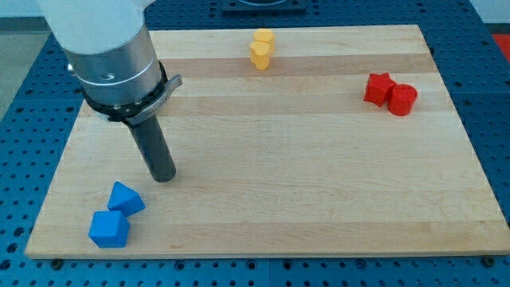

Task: Push the red circle a bit up along with the red star

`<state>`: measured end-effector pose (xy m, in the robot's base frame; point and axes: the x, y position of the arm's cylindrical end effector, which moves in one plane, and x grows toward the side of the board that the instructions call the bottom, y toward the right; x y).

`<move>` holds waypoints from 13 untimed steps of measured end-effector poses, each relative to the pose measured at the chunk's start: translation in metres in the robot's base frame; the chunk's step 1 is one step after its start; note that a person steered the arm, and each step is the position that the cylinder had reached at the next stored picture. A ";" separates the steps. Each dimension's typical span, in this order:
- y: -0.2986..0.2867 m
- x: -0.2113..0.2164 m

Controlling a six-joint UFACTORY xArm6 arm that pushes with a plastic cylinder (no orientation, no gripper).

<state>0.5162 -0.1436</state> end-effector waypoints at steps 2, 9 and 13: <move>0.008 -0.003; 0.385 -0.010; 0.386 -0.067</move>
<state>0.4491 0.2419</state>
